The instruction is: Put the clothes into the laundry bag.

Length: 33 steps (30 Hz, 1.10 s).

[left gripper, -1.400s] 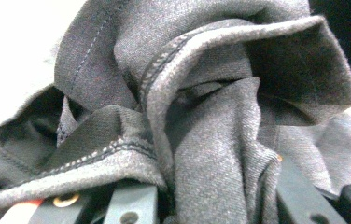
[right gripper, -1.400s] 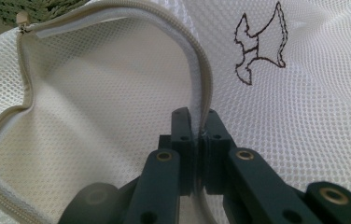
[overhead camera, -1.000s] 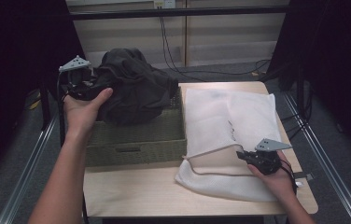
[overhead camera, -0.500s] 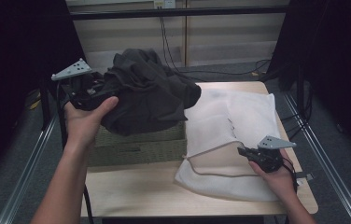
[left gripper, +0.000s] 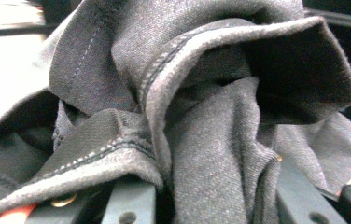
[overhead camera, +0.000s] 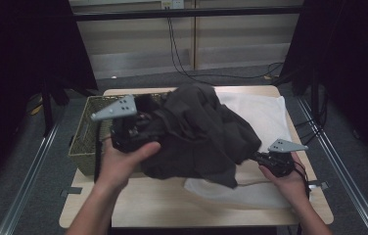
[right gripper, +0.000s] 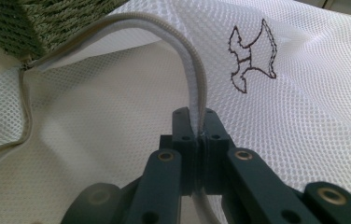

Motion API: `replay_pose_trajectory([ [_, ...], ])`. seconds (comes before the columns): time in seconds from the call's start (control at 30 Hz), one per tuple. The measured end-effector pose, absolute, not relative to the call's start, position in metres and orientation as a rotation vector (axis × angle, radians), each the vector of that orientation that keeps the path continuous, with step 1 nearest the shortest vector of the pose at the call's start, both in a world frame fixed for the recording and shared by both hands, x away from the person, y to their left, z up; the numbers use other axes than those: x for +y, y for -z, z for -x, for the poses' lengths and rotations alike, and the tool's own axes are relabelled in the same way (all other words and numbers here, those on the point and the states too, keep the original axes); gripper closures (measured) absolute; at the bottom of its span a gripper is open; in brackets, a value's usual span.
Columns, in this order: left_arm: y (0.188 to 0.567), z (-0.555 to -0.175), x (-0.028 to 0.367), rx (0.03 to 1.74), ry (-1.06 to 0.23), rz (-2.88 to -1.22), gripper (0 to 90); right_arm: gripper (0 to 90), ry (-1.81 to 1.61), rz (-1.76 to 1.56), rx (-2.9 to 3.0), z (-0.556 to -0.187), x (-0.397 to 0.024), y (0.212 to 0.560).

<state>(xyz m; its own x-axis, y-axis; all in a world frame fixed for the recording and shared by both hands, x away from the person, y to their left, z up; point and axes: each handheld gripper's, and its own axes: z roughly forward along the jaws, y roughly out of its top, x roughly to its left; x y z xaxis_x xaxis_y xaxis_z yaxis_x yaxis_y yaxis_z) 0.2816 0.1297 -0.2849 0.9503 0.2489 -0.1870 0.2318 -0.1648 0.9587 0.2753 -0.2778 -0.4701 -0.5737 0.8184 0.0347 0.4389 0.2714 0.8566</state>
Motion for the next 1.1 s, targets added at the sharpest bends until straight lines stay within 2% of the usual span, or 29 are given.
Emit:
replay_pose_trajectory([
  [0.13, 0.324, -0.262, 0.102, 0.253, 0.152, -1.75, 70.2, 87.9, -1.237, -1.152, 2.111, -0.28, -0.283, 0.465],
  [0.17, 0.353, -0.256, 0.09, 0.246, 0.307, -1.704, 70.2, 87.9, -1.249, -1.173, 2.093, -0.283, -0.286, 0.461],
  [0.2, 0.353, -0.256, 0.09, 0.246, 0.307, -1.704, 70.2, 87.9, -1.249, -1.173, 2.093, -0.283, -0.286, 0.461],
  [0.27, 0.382, -0.249, 0.077, 0.243, 0.364, -1.74, 69.9, 87.8, -1.265, -1.188, 2.074, -0.286, -0.288, 0.46],
  [0.3, 0.415, -0.245, 0.07, 0.271, 0.364, -1.802, 69.7, 87.9, -1.265, -1.191, 2.073, -0.286, -0.288, 0.46],
  [0.33, 0.415, -0.245, 0.07, 0.271, 0.364, -1.802, 69.3, 87.9, -1.253, -1.187, 2.078, -0.285, -0.288, 0.461],
  [0.37, 0.447, -0.245, 0.071, 0.335, 0.288, -1.883, 69.0, 87.9, -1.243, -1.183, 2.082, -0.284, -0.287, 0.462],
  [0.4, 0.447, -0.245, 0.071, 0.335, 0.288, -1.883, 68.5, 87.9, -1.243, -1.183, 2.082, -0.284, -0.287, 0.462],
  [0.5, 0.488, -0.26, 0.09, 0.485, 0.236, -1.916, 66.9, 87.9, -1.226, -1.187, 2.089, -0.281, -0.288, 0.466],
  [0.53, 0.495, -0.263, 0.094, 0.542, 0.312, -1.881, 65.6, 87.8, -1.225, -1.189, 2.091, -0.28, -0.288, 0.467],
  [0.6, 0.497, -0.262, 0.097, 0.607, 0.331, -1.873, 61.0, 87.8, -1.217, -1.193, 2.092, -0.279, -0.288, 0.468],
  [0.67, 0.495, -0.258, 0.098, 0.648, 0.236, -1.888, 57.7, 87.8, -1.217, -1.191, 2.096, -0.279, -0.288, 0.469],
  [0.7, 0.49, -0.253, 0.099, 0.568, 0.177, -1.901, 47.5, 87.7, -1.217, -1.196, 2.097, -0.278, -0.287, 0.469],
  [0.87, 0.476, -0.244, 0.116, 0.584, 0.099, -1.885, 21.6, 87.4, -1.201, -1.171, 2.103, -0.273, -0.287, 0.467],
  [0.97, 0.459, -0.241, 0.143, 0.582, 0.064, -1.779, 20.6, 87.1, -1.205, -1.174, 2.1, -0.273, -0.289, 0.466],
  [1.1, 0.44, -0.241, 0.158, 0.58, 0.016, -1.714, 23.5, 87.0, -1.203, -1.176, 2.095, -0.272, -0.288, 0.465],
])
